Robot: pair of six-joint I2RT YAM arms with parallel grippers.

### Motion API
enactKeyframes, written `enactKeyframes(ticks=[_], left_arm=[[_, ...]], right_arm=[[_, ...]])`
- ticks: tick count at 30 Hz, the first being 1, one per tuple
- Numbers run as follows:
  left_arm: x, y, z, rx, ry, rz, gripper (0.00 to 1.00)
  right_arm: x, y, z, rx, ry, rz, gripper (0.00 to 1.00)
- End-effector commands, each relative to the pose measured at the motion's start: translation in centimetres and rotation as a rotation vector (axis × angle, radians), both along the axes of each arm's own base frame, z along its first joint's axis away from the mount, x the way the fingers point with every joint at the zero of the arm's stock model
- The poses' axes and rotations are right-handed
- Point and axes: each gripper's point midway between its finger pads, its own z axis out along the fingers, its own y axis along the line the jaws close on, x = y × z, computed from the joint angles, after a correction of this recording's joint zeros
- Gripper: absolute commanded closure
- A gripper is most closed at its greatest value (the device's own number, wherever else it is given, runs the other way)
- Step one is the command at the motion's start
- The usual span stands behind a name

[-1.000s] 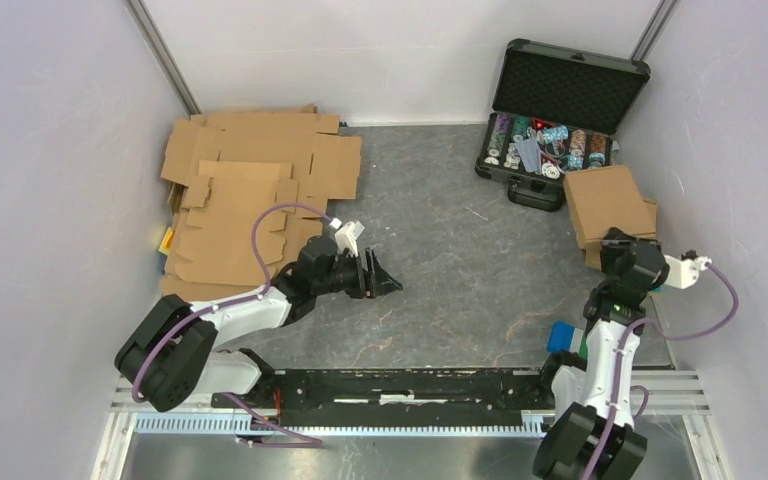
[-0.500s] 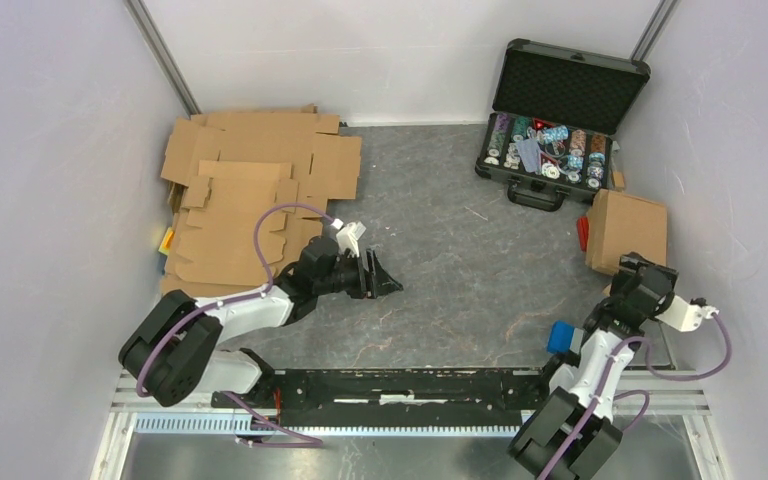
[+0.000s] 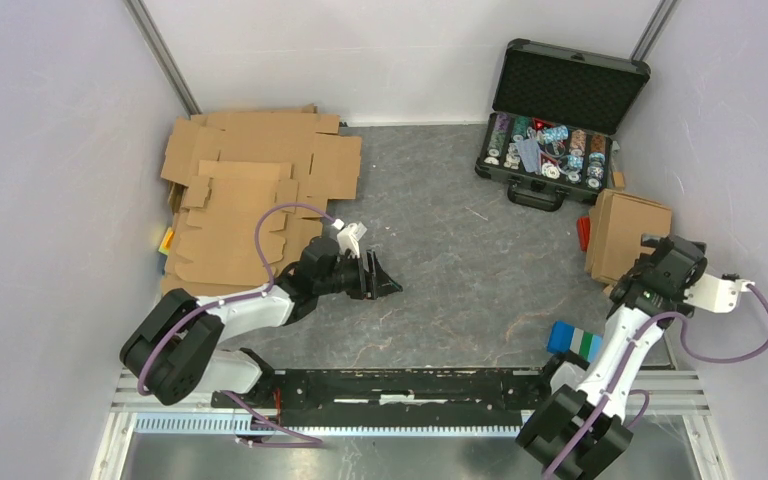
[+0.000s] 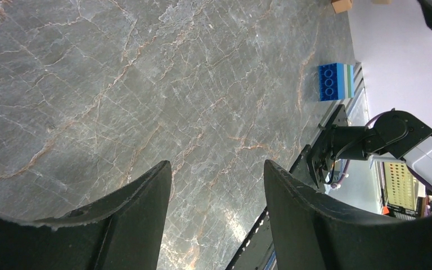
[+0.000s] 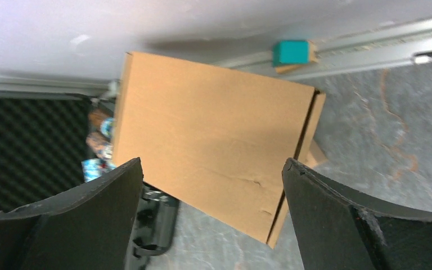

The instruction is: Fold the paper box

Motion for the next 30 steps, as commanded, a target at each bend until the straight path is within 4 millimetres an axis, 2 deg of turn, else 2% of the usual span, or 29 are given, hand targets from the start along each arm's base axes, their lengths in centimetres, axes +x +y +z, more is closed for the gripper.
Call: enactKeyframes(ticks=[1,2,5,6,8,9,10,11,14,18,23,26,30], left_arm=[[0.6,-0.4,0.7,-0.001,-0.057,-0.029,0.32],[0.6,-0.4,0.7,0.000,-0.058,-0.028,0.32],[0.6,-0.4,0.7,0.002,-0.057,-0.028,0.32],[0.6,-0.4,0.7,0.001,-0.057,-0.030,0.32],[0.6,-0.4,0.6,0.001,-0.056,-0.031,0.32],[0.6,-0.5,0.7,-0.001,-0.054,-0.031,0.32],[0.6,-0.5,0.6,0.000,-0.053,-0.031,0.32],[0.6,-0.5,0.6,-0.002,-0.051,-0.032,0.32],[0.4,-0.7,0.5,-0.011,-0.039,-0.042,0.32],[0.2,-0.9,0.4,-0.026,-0.020,-0.050,0.32],[0.1,-1.0,0.3,-0.032,-0.013,-0.054,0.32],[0.1,-1.0,0.4,-0.033,-0.016,-0.053,0.32],[0.1,-1.0,0.3,-0.030,-0.016,-0.055,0.32]], right_arm=[[-1.6,1.3,-2.4,0.072,0.148,0.033,0.02],[-1.8,1.3,-2.2,0.058,0.155,0.033,0.02],[-2.7,0.8,-1.4,-0.022,0.161,0.016,0.19],[-3.2,0.6,-1.1,-0.042,0.166,-0.005,0.28],[-4.1,0.6,-0.8,-0.069,0.193,-0.017,0.51],[-4.4,0.7,-0.8,-0.076,0.201,-0.016,0.69],[-4.8,0.8,-1.2,-0.074,0.218,-0.017,0.94],[-5.3,0.9,-1.4,-0.074,0.237,-0.032,1.00],[-7.4,0.8,-3.7,-0.063,0.325,-0.092,1.00],[-9.3,1.5,-7.2,0.000,0.420,-0.117,1.00],[-11.0,1.5,-8.9,0.006,0.487,-0.178,1.00],[-10.4,1.6,-10.3,0.012,0.473,-0.143,1.00],[-6.2,2.4,-12.1,0.041,0.315,-0.003,1.00]])
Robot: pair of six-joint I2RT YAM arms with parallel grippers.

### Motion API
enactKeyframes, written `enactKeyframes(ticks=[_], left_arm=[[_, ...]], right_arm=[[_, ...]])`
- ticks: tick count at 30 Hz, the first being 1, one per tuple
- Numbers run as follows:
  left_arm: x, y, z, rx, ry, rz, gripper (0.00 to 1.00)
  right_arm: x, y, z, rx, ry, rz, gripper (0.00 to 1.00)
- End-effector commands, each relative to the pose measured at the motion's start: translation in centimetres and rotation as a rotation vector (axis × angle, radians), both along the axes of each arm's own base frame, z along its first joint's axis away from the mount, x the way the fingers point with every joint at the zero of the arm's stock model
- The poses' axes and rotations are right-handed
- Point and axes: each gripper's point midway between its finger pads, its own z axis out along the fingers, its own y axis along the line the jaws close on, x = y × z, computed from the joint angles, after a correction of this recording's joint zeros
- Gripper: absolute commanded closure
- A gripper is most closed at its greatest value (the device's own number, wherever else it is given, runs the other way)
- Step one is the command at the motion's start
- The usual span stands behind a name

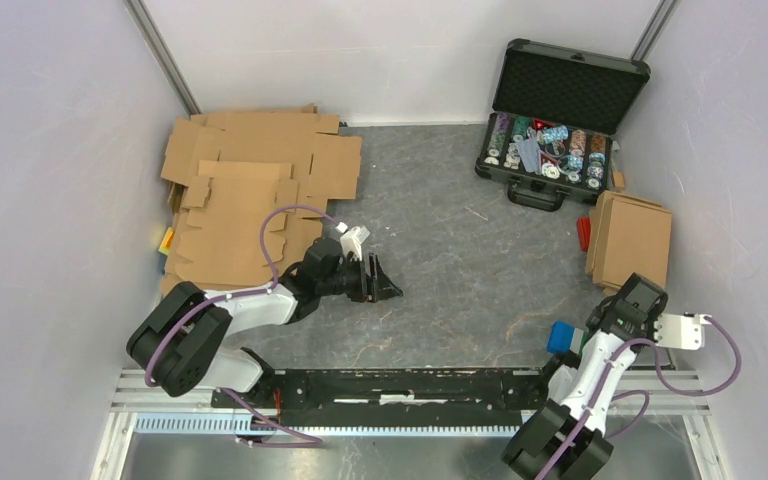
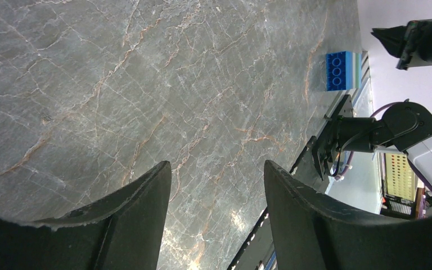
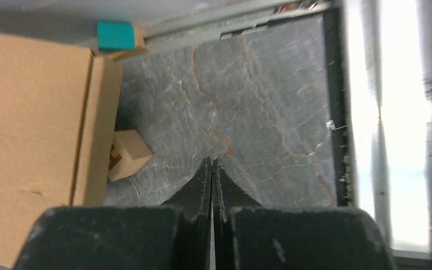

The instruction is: Fold the paper box

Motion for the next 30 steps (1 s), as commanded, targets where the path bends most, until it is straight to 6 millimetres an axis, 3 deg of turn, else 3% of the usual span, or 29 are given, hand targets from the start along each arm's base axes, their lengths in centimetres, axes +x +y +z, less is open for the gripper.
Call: enactKeyframes(ticks=[1,8,19,24,30], left_arm=[[0.7,-0.8,1.7,-0.047,-0.055,-0.023,0.32],[1.1,-0.5,1.7,-0.025,-0.085,-0.007,0.31],[1.4,-0.6,1.4,-0.015,-0.094,-0.016,0.31],[1.5,-0.6,1.3,-0.008,-0.103,-0.017,0.32],[1.7,-0.7,1.2,-0.004,-0.105,-0.019,0.31]], right_arm=[[4.0,0.3,-1.4,0.036,-0.167,0.086,1.00],[7.6,-0.1,-1.7,0.114,-0.253,0.123,1.00],[13.2,-1.5,2.0,0.021,-0.248,0.172,1.00],[16.3,-2.4,2.5,0.024,-0.267,0.180,1.00],[18.3,-3.2,3.4,0.004,-0.245,0.204,1.00]])
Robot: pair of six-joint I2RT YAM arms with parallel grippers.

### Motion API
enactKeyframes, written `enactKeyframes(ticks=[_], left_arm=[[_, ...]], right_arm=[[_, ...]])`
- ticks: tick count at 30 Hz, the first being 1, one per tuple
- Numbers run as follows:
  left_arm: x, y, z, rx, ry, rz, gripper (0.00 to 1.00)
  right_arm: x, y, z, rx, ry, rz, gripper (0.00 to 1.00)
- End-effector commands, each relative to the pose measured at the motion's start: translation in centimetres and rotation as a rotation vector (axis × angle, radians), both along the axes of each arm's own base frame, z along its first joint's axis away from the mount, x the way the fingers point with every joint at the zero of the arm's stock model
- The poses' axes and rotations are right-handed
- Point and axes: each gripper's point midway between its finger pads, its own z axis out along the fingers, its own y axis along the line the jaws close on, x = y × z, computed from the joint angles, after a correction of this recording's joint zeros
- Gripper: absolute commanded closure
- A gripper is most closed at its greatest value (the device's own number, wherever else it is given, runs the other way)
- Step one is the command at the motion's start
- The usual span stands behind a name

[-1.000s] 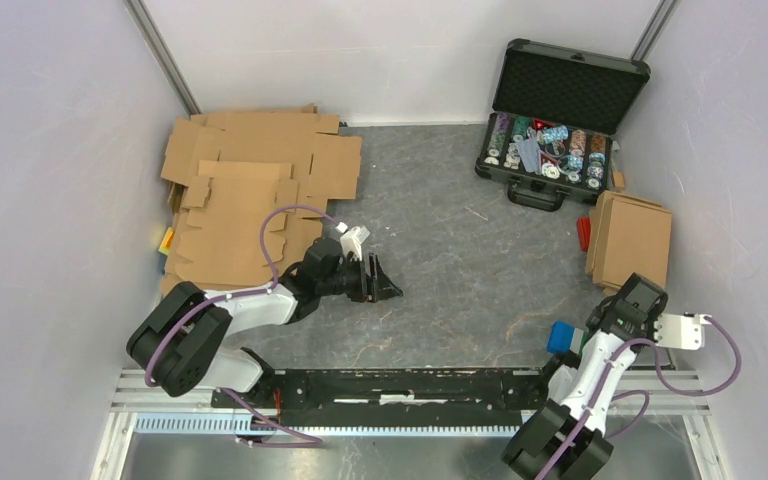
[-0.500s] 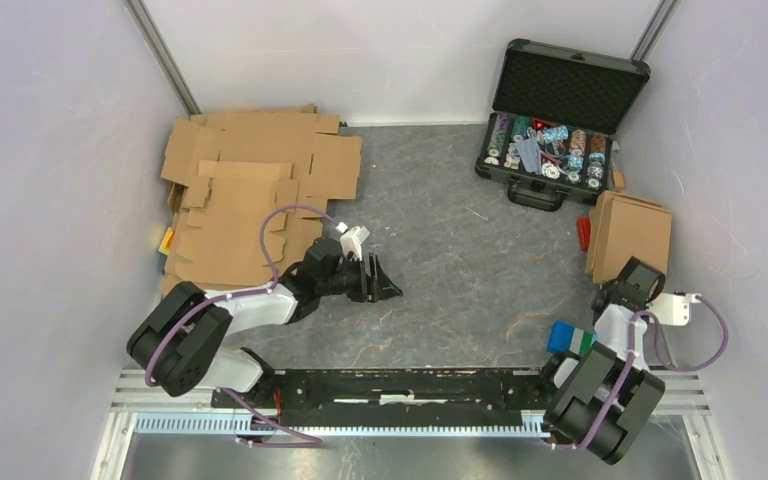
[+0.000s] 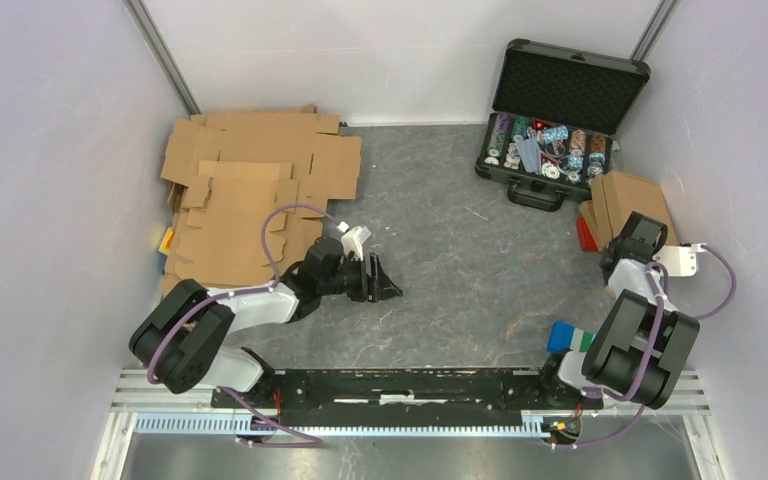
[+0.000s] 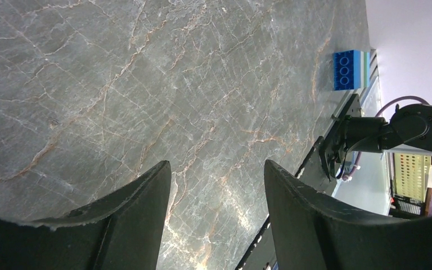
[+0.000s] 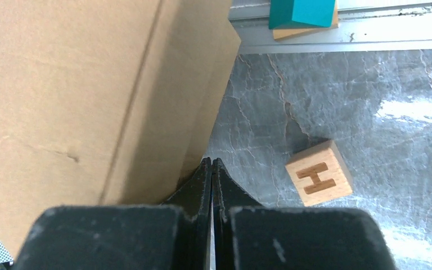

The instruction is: Fold the paper box

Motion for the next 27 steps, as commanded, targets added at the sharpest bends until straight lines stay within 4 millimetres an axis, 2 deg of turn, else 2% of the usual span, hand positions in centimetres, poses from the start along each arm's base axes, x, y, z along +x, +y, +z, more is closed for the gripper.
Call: enactKeyframes(ticks=[1,4,5,9,14,17,20,22,23,25,27], left_arm=[[1.5,-0.8,1.5,-0.019,-0.092,-0.018,0.31],[1.5,-0.8,1.4,-0.017,-0.094,-0.019,0.31],[1.5,-0.7,1.4,-0.015,-0.092,-0.018,0.31],[1.5,-0.7,1.4,-0.012,-0.095,-0.018,0.31],[1.4,-0.6,1.3,-0.006,-0.095,-0.018,0.31],[1.5,-0.6,1.4,-0.004,-0.100,-0.015,0.31],[1.6,-0.4,1.7,-0.001,-0.113,-0.012,0.31],[1.6,-0.1,1.7,0.008,-0.123,-0.003,0.30],[1.6,0.0,1.9,0.010,-0.131,0.001,0.30],[1.7,0.2,2.1,0.012,-0.146,0.009,0.30],[1.8,0.4,2.2,0.018,-0.156,0.017,0.29]], right_arm=[[2.2,-1.7,3.4,-0.080,-0.073,-0.020,1.00],[2.6,-2.4,4.2,-0.120,-0.081,-0.020,1.00],[3.5,-2.7,4.7,-0.136,-0.102,0.000,1.00],[5.4,-2.7,4.3,-0.078,-0.034,0.051,1.00],[4.8,-1.3,4.6,-0.073,-0.075,0.088,0.98],[4.4,0.9,4.9,-0.060,-0.103,0.165,0.83],[3.8,3.2,5.3,-0.052,-0.136,0.246,0.62],[3.8,4.4,6.4,-0.104,-0.169,0.323,0.47],[3.7,4.9,6.7,-0.127,-0.165,0.357,0.43],[4.9,6.1,8.7,-0.217,-0.208,0.480,0.40],[6.6,8.3,10.6,-0.305,-0.259,0.658,0.36]])
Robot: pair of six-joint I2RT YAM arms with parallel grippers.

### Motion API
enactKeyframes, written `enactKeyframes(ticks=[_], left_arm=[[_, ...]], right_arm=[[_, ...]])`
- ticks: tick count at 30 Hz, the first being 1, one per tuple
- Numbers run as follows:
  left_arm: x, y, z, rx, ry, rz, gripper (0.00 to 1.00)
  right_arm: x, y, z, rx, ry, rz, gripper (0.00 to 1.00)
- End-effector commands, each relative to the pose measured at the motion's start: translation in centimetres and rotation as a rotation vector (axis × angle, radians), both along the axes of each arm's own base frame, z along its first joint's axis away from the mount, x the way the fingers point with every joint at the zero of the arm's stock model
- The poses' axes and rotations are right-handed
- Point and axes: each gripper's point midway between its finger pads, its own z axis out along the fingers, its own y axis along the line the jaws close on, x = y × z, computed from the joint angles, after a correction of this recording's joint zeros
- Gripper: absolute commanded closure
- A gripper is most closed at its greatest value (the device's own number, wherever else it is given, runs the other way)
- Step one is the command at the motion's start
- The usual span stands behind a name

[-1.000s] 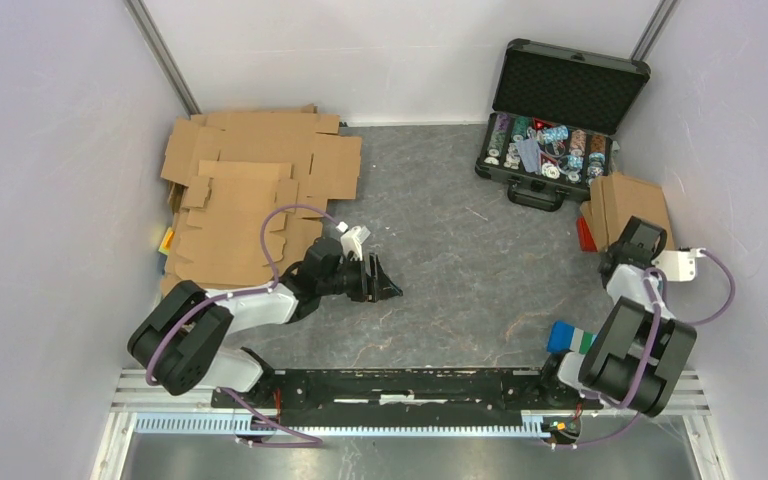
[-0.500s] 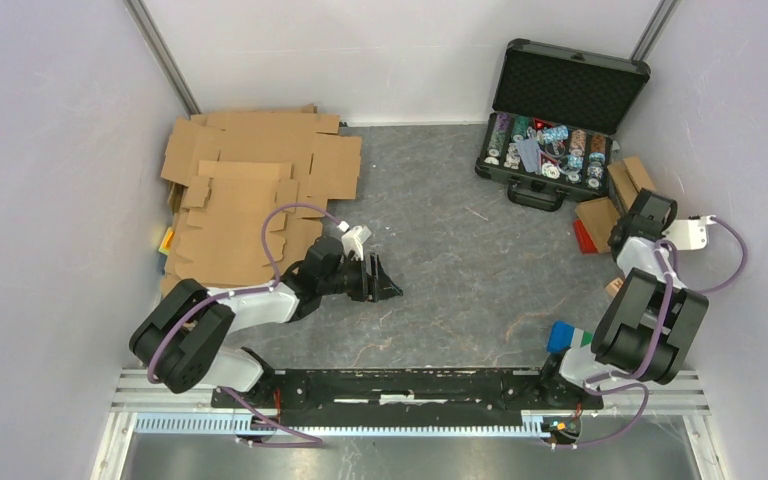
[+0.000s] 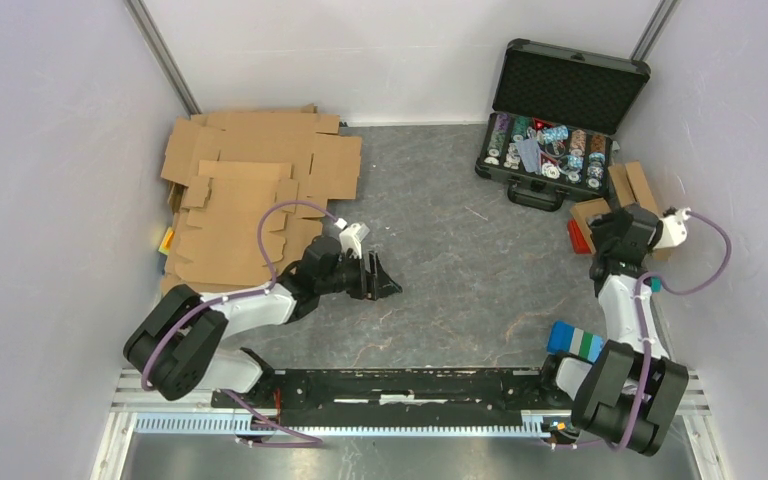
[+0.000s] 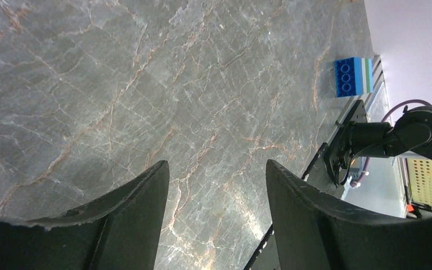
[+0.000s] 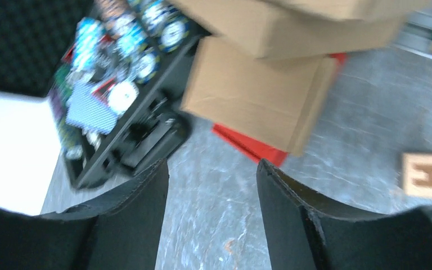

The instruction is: Fold the paper box

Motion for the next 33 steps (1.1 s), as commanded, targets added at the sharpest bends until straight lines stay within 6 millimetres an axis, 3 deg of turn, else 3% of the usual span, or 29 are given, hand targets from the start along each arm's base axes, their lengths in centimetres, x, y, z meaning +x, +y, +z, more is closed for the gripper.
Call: enactKeyframes(ticks=[1,5,8,10,15,18,23,30,33], left_arm=[[1.2,0.2,1.8,0.005,-0.107,0.013,0.29],[1.6,0.7,2.0,0.025,-0.131,0.039,0.27],[2.2,2.2,2.2,0.070,-0.169,0.110,0.08],[2.4,3.1,2.9,0.073,-0.215,0.153,0.00],[3.1,5.1,3.7,0.117,-0.284,0.239,0.00],[3.6,6.1,3.9,0.155,-0.308,0.282,0.00],[4.5,8.4,4.3,0.235,-0.356,0.378,0.00],[4.4,10.1,5.4,0.242,-0.428,0.436,0.00],[4.2,10.5,5.6,0.245,-0.449,0.435,0.00]], right_arm=[[3.9,4.5,5.2,-0.222,-0.155,0.394,0.34],[5.3,10.2,7.1,-0.308,-0.269,0.716,0.28],[5.5,13.9,7.6,-0.353,-0.327,0.873,0.02],[5.9,15.3,7.4,-0.380,-0.321,0.930,0.02],[7.5,20.3,6.5,-0.436,-0.265,1.118,0.02],[7.5,23.6,6.2,-0.502,-0.261,1.203,0.02],[8.3,26.1,5.6,-0.554,-0.256,1.254,0.02],[10.9,26.9,5.0,-0.617,-0.186,1.233,0.04],[10.4,28.2,4.5,-0.629,-0.207,1.264,0.06]])
